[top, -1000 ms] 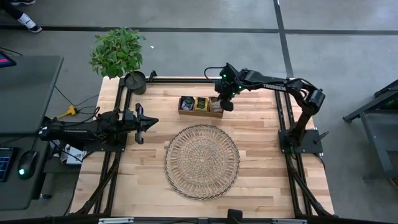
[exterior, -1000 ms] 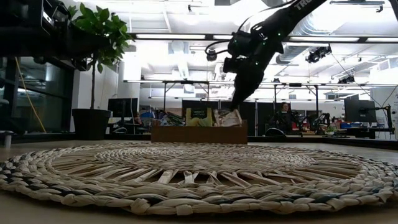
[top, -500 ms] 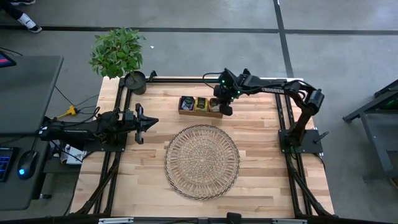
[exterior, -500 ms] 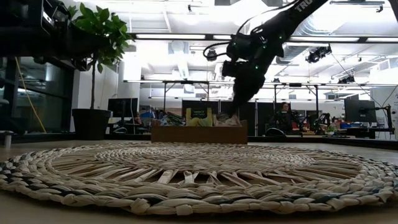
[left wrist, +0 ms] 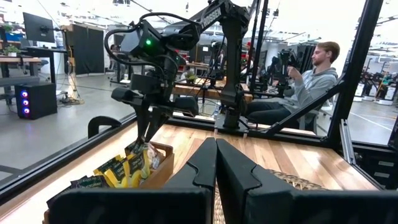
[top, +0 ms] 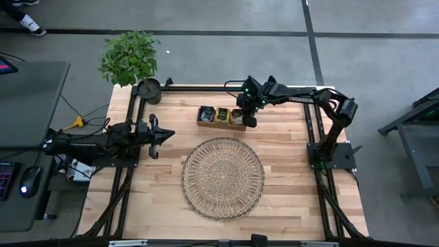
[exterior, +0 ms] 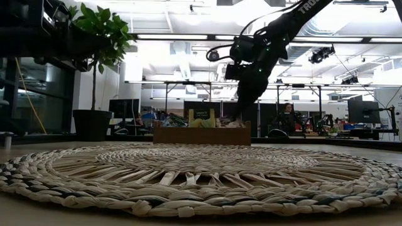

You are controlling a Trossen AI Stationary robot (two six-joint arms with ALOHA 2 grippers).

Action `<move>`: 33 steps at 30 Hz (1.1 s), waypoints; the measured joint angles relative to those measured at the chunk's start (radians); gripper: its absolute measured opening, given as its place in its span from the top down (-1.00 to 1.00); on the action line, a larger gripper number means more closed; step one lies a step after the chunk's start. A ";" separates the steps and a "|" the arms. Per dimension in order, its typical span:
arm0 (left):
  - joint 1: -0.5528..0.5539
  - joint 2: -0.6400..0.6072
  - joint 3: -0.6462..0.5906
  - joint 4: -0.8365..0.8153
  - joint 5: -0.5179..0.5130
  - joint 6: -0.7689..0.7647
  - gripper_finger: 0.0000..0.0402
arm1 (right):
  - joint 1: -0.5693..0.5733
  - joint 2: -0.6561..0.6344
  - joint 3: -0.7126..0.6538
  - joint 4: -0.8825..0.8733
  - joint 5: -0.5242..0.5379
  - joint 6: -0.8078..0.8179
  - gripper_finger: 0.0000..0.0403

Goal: Pick & Place Tea
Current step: Put the brown tea bag in the right section of the wooden organizer, then return to Home Position

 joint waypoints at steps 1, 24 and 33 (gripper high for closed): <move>0.000 0.000 0.000 0.000 0.000 0.000 0.97 | 0.000 0.000 0.000 -0.002 0.000 0.000 0.66; 0.000 0.000 0.000 -0.054 0.025 -0.001 0.97 | -0.004 -0.226 0.003 -0.150 -0.046 0.087 0.09; 0.000 0.000 0.000 -0.202 0.031 -0.056 0.97 | -0.006 -0.444 0.003 -0.258 -0.142 0.139 0.41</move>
